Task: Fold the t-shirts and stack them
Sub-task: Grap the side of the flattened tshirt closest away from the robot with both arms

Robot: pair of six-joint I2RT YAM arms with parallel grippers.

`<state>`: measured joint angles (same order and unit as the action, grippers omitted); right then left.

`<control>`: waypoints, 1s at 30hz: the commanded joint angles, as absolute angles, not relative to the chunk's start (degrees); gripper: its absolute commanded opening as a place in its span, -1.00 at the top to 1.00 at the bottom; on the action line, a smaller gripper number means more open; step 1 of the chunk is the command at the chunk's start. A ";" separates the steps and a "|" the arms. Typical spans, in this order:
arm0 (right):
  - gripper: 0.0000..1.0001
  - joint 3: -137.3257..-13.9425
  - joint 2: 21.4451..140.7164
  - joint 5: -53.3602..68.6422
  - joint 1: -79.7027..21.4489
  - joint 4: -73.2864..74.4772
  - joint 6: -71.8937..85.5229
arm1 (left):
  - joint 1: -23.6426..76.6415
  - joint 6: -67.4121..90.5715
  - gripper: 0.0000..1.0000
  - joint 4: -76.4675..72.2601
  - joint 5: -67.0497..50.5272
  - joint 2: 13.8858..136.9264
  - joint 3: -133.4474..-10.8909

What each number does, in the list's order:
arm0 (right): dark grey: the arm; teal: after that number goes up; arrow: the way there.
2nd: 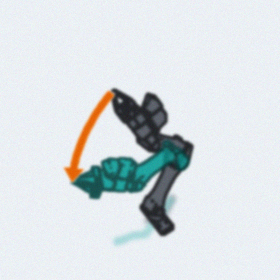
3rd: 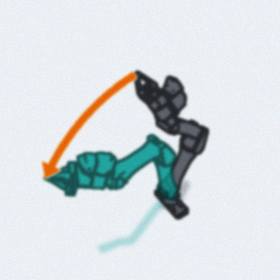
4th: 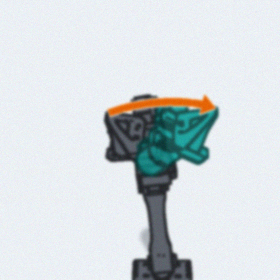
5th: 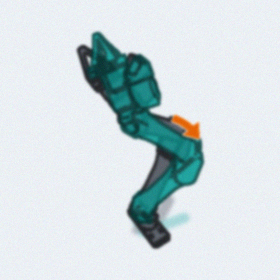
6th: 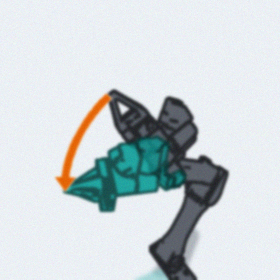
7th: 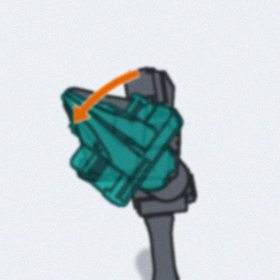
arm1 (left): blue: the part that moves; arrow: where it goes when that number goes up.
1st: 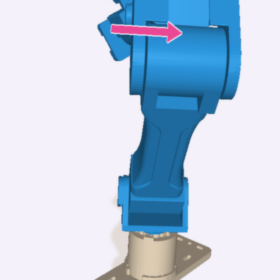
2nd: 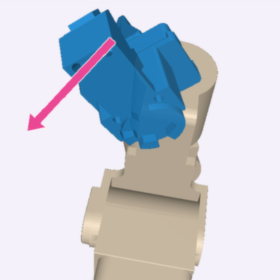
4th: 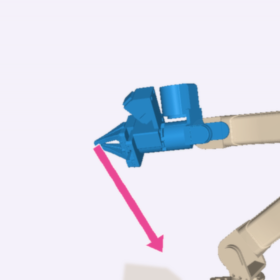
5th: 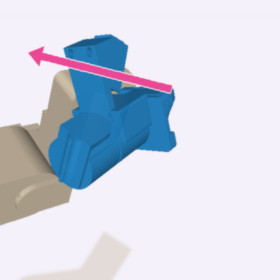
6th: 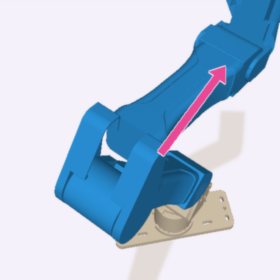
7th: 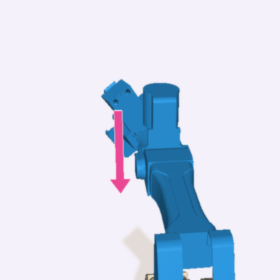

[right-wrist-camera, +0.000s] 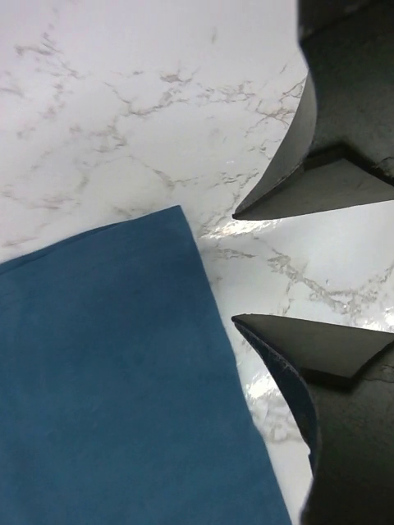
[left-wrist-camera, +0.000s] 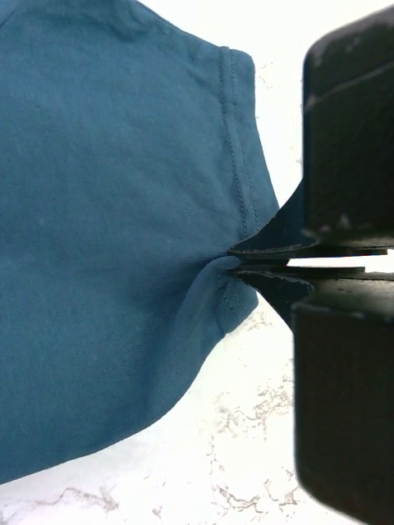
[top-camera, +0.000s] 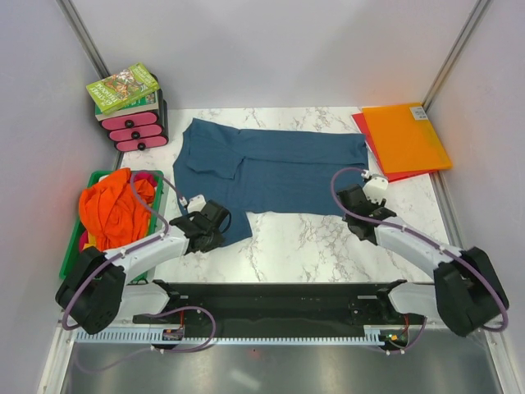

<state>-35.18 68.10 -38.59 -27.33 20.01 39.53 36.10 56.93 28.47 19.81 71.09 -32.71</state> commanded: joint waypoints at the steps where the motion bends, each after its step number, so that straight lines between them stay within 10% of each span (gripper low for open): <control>1: -0.16 -37.79 75.13 -32.61 -25.14 18.02 40.69 | 36.21 56.08 0.96 29.09 18.02 68.21 -32.70; 30: -0.13 -36.48 84.81 -30.42 -12.66 10.11 42.36 | 36.21 55.63 0.96 29.79 18.37 65.48 -32.43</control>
<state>-36.14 83.02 -31.62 -14.55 11.84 42.04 36.10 56.82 28.80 17.67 66.59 -32.03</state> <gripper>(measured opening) 0.587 0.035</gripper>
